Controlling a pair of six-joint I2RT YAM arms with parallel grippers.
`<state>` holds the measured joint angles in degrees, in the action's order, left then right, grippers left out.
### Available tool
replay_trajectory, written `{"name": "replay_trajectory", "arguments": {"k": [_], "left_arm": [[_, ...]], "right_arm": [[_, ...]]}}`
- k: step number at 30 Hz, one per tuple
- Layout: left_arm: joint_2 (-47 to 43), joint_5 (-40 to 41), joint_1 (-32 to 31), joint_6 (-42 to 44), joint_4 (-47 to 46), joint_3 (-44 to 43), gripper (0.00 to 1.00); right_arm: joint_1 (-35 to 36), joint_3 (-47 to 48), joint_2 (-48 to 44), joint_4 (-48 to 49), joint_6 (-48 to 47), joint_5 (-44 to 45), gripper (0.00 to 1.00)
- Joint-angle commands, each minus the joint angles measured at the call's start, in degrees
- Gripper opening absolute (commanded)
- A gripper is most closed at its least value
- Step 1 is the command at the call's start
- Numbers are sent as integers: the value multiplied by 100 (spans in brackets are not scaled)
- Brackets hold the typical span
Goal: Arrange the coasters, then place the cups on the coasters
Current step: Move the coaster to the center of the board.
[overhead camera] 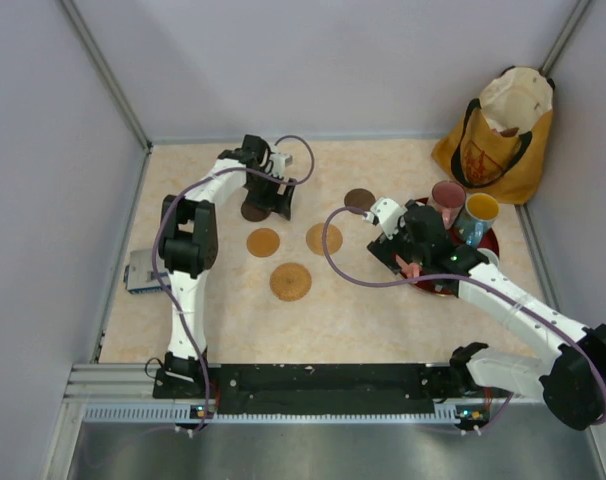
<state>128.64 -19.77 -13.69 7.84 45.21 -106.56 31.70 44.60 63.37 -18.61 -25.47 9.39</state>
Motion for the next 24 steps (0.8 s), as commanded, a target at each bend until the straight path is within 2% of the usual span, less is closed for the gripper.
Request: {"name": "replay_trajectory", "arguments": {"k": [1, 8, 14, 24], "left_arm": [[135, -176, -361, 16, 620, -312, 89], [512, 78, -784, 43, 787, -1075, 90], [969, 342, -907, -142, 832, -1928, 92], [1260, 325, -951, -388, 419, -2316, 93]], "right_arm": [[-33, -4, -159, 200, -28, 63, 99], [-33, -21, -141, 226, -54, 98, 99], [-33, -39, -132, 226, -63, 125, 99], [-33, -48, -71, 253, -89, 134, 99]]}}
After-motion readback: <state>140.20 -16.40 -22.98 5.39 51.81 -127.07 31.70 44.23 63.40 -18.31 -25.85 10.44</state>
